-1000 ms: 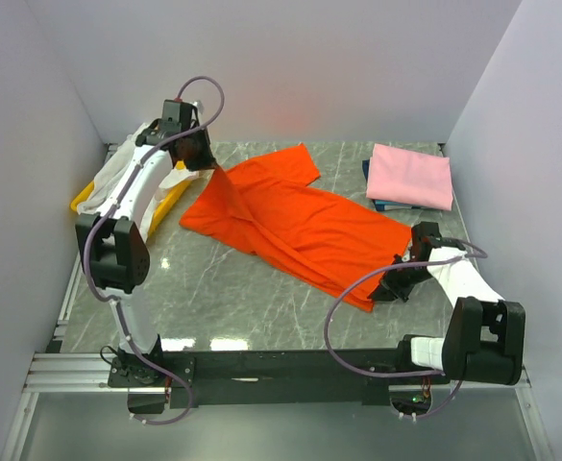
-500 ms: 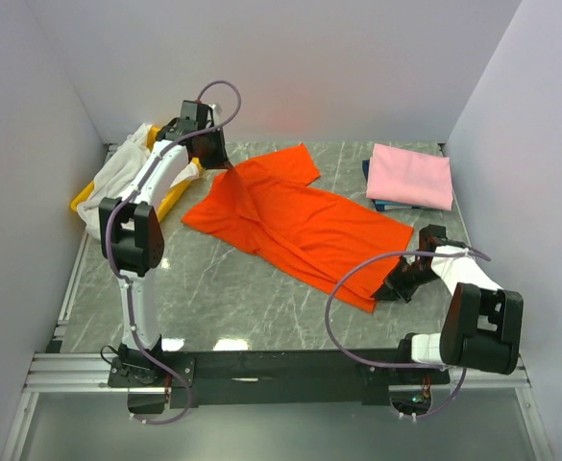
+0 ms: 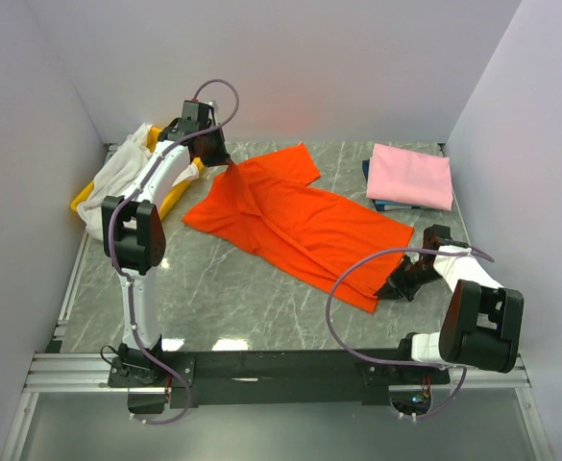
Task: Fold and stack the t-shirts
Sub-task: Fold the tshirt
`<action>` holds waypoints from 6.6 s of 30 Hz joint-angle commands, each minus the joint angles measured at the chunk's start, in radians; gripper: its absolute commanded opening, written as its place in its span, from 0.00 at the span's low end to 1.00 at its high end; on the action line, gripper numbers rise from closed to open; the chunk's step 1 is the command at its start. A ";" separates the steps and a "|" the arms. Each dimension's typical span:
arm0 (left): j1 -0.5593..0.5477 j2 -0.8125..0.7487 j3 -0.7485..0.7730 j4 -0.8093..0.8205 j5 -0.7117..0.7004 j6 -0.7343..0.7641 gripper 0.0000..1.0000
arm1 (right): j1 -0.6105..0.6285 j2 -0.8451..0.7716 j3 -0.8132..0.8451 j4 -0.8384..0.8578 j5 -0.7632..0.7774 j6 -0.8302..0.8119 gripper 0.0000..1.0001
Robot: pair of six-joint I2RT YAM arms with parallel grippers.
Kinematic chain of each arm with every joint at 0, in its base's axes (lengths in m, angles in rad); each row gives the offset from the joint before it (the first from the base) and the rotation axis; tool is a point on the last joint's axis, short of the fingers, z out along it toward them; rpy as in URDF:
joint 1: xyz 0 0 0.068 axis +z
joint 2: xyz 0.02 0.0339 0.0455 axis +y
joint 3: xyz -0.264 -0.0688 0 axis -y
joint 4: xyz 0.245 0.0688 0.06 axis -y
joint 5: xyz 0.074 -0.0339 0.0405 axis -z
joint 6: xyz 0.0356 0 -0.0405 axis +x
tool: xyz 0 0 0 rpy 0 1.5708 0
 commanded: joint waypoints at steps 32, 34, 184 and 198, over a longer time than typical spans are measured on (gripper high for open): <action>0.025 -0.160 -0.270 0.148 -0.019 -0.061 0.69 | -0.036 -0.151 0.142 -0.093 0.218 -0.069 0.40; 0.043 -0.222 -0.352 0.153 -0.013 -0.054 0.69 | -0.034 -0.163 0.116 -0.105 0.195 -0.091 0.40; -0.104 -0.057 -0.442 0.204 0.142 -0.128 0.00 | 0.363 0.077 0.117 0.089 0.118 0.055 0.42; -0.162 0.030 -0.294 0.174 0.149 -0.128 0.00 | 0.362 0.071 0.070 0.108 0.127 0.064 0.42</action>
